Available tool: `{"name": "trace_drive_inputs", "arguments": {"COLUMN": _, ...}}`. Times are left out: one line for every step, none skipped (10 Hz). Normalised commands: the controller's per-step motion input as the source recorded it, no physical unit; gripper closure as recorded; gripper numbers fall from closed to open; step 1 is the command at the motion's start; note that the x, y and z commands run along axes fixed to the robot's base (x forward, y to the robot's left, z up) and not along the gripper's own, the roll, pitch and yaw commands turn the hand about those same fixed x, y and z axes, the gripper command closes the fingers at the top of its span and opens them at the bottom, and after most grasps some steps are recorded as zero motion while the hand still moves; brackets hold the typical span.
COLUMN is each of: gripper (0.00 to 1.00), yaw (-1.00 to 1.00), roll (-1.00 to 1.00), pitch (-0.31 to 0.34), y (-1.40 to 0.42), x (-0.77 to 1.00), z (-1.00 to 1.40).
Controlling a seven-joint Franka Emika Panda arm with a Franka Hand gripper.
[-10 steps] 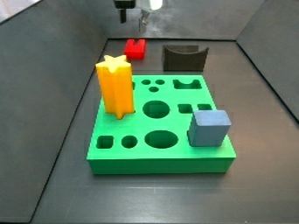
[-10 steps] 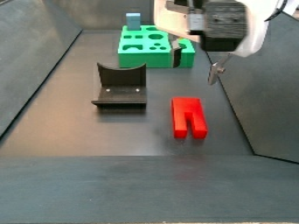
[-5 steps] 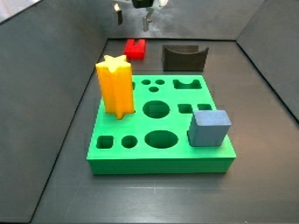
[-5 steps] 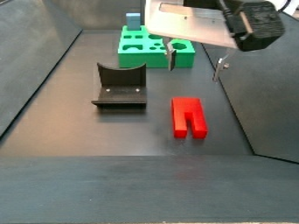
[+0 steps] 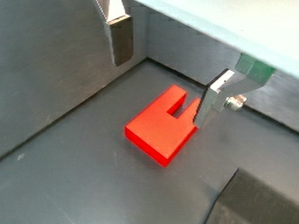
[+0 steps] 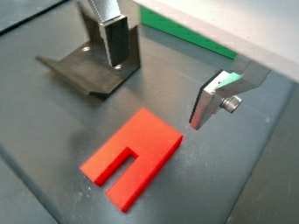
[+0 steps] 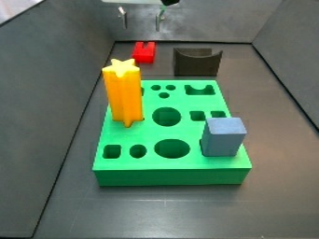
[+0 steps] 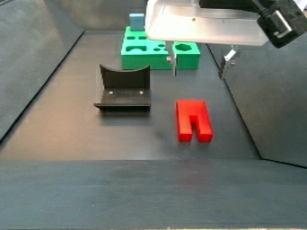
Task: Pick up the double-square object. Move up. Rotate the double-square object. Place the double-square object on the fixture. Regrasp the double-square object. Move to above the board. Insert the double-square object.
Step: Rotate the double-square object.
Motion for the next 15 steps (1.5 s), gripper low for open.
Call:
{"name": "trace_drive_inputs", "arguments": {"gripper": 0.00, "yaw": 0.38, "roll": 0.01, "pitch": -0.097, "y": 0.00, "x": 0.02, "z": -0.02}}
{"name": "trace_drive_inputs", "arguments": {"gripper": 0.00, "yaw": 0.24, "roll": 0.01, "pitch": -0.095, "y": 0.00, "x": 0.02, "z": -0.02}}
{"name": "trace_drive_inputs", "arguments": {"gripper": 0.00, "yaw": 0.00, "roll": 0.00, "pitch": 0.000, "y": 0.00, "x": 0.00, "z": -1.00}}
{"name": "trace_drive_inputs", "arguments": {"gripper": 0.00, "yaw": -0.03, "roll": 0.00, "pitch": 0.000, "y": 0.00, "x": 0.00, "z": -1.00}}
{"name": "trace_drive_inputs", "arguments": {"gripper": 0.00, "yaw": -0.03, "roll": 0.00, "pitch": -0.023, "y": 0.00, "x": 0.02, "z": -1.00}}
{"name": "trace_drive_inputs", "arguments": {"gripper": 0.00, "yaw": -0.02, "roll": -0.01, "pitch": -0.033, "y": 0.00, "x": 0.02, "z": -1.00}}
{"name": "trace_drive_inputs", "arguments": {"gripper": 0.00, "yaw": -0.01, "roll": -0.03, "pitch": -0.037, "y": 0.00, "x": 0.03, "z": -1.00}}
{"name": "trace_drive_inputs", "arguments": {"gripper": 0.00, "yaw": 0.00, "roll": -0.04, "pitch": -0.035, "y": 0.00, "x": 0.04, "z": -1.00}}
{"name": "trace_drive_inputs", "arguments": {"gripper": 0.00, "yaw": 0.01, "roll": -0.05, "pitch": -0.032, "y": 0.00, "x": 0.05, "z": -1.00}}
{"name": "trace_drive_inputs", "arguments": {"gripper": 0.00, "yaw": 0.01, "roll": -0.06, "pitch": -0.030, "y": 0.00, "x": 0.06, "z": -0.94}}
{"name": "trace_drive_inputs", "arguments": {"gripper": 0.00, "yaw": 0.02, "roll": -0.07, "pitch": -0.023, "y": 0.00, "x": 0.06, "z": -0.74}}
{"name": "trace_drive_inputs", "arguments": {"gripper": 0.00, "yaw": 0.02, "roll": -0.08, "pitch": -0.027, "y": 0.01, "x": 0.06, "z": -0.66}}
{"name": "trace_drive_inputs", "arguments": {"gripper": 0.00, "yaw": 0.02, "roll": -0.09, "pitch": -0.036, "y": 0.01, "x": 0.05, "z": -0.52}}
{"name": "trace_drive_inputs", "arguments": {"gripper": 0.00, "yaw": 0.03, "roll": -0.10, "pitch": -0.041, "y": 0.01, "x": 0.05, "z": -0.38}}
{"name": "trace_drive_inputs", "arguments": {"gripper": 0.00, "yaw": 0.03, "roll": -0.10, "pitch": -0.049, "y": 0.01, "x": 0.04, "z": -0.28}}
